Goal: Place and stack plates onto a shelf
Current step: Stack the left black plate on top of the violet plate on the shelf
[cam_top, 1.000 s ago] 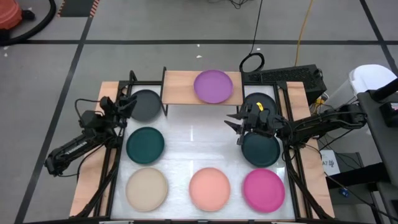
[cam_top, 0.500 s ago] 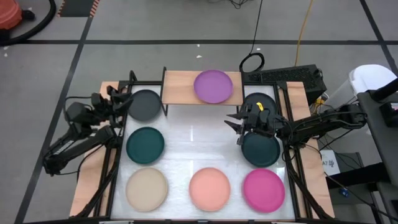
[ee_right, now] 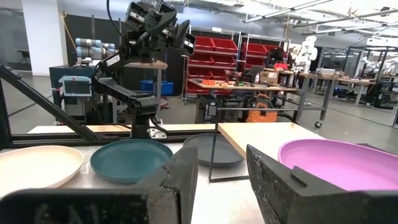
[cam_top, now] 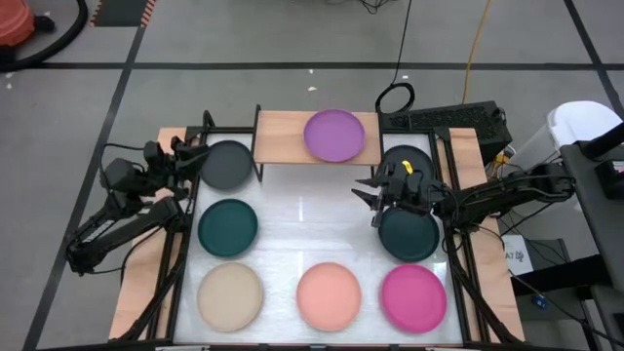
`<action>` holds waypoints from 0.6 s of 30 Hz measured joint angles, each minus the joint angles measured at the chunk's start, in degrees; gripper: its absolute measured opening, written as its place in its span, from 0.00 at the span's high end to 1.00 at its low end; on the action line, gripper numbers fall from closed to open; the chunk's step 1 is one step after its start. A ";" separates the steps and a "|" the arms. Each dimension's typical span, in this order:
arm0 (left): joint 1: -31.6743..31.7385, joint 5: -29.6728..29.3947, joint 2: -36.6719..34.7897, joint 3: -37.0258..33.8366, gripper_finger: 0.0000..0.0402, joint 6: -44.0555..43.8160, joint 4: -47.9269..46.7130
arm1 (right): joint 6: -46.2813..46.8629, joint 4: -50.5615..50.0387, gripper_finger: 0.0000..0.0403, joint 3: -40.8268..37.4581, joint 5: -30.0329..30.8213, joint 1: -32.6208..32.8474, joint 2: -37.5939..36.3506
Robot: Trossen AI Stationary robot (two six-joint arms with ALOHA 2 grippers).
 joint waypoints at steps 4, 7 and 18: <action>0.00 -0.42 0.04 0.00 0.60 4.34 -4.84 | -0.07 -0.01 0.70 0.00 0.00 0.00 0.00; 0.00 -3.37 1.27 0.00 0.60 6.70 -8.71 | -0.09 -0.01 0.70 0.00 0.00 0.00 0.00; 0.00 -6.17 18.01 0.08 0.60 11.75 -21.05 | -0.20 -0.05 0.70 0.00 0.22 -0.11 0.00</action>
